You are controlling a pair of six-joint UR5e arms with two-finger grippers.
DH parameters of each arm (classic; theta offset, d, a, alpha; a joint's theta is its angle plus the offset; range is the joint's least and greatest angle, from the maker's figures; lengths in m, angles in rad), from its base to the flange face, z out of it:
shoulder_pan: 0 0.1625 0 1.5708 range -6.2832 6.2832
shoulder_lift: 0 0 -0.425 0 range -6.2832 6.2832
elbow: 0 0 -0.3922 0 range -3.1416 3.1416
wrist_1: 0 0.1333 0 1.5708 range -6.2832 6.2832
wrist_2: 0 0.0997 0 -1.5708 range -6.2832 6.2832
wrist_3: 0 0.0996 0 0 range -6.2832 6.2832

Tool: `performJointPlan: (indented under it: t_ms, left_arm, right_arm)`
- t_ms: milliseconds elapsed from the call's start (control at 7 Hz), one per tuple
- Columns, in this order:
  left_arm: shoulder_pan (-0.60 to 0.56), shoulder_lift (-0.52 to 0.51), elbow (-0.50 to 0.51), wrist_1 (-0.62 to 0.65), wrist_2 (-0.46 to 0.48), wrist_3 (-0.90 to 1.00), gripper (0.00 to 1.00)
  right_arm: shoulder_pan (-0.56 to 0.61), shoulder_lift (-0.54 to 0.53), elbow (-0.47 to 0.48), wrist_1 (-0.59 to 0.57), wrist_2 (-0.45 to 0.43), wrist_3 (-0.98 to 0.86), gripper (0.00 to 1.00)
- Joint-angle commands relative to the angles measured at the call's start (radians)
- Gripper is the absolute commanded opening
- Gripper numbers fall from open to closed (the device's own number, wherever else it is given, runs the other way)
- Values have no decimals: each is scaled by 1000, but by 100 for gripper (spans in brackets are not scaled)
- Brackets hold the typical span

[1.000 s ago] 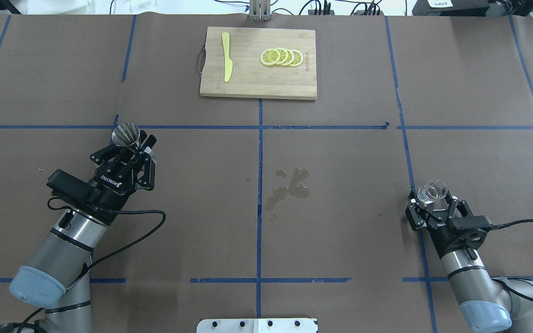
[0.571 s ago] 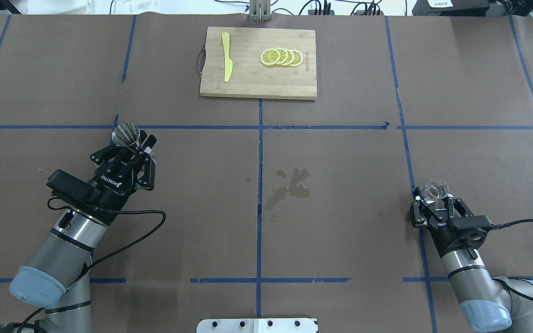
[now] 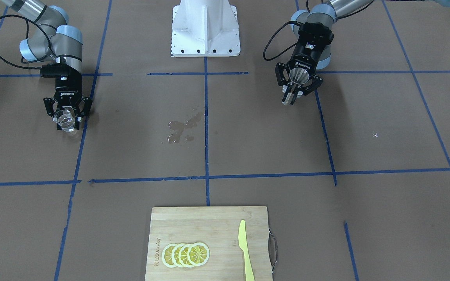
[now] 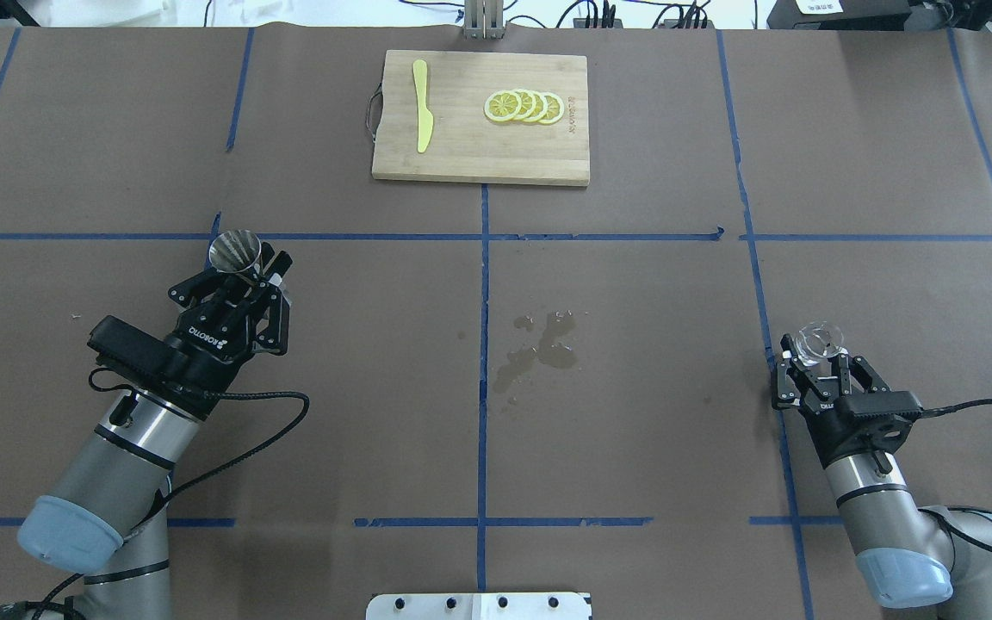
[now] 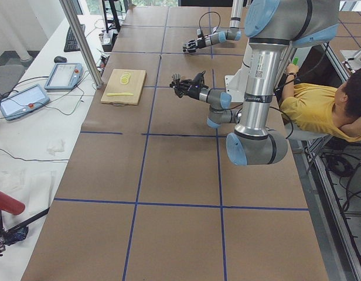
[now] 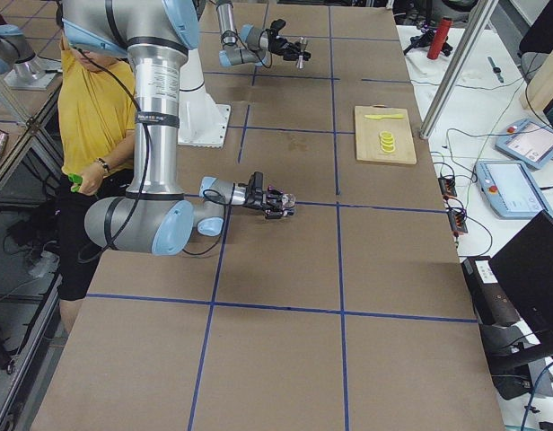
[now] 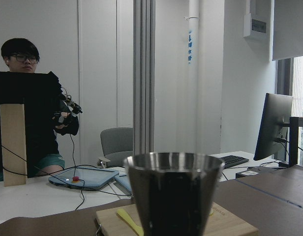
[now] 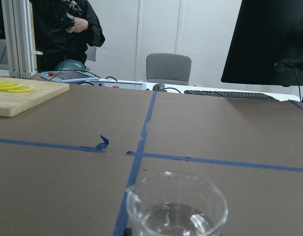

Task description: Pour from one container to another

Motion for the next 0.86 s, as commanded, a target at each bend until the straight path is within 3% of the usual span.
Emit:
performJointPlan:
  t_ms: [0,286,714]
  left_arm:
    - [0,4,3,6,0,0,0]
    - [5,3,12,23,-3,2,0]
    - [2,-20,18,94,-29,0,0]
  right_arm:
    - [23,1,74,-1,3,-50,0]
    - [23,12,134,1,2,-68,0]
    - [22,126,141,-5,2,-195,0]
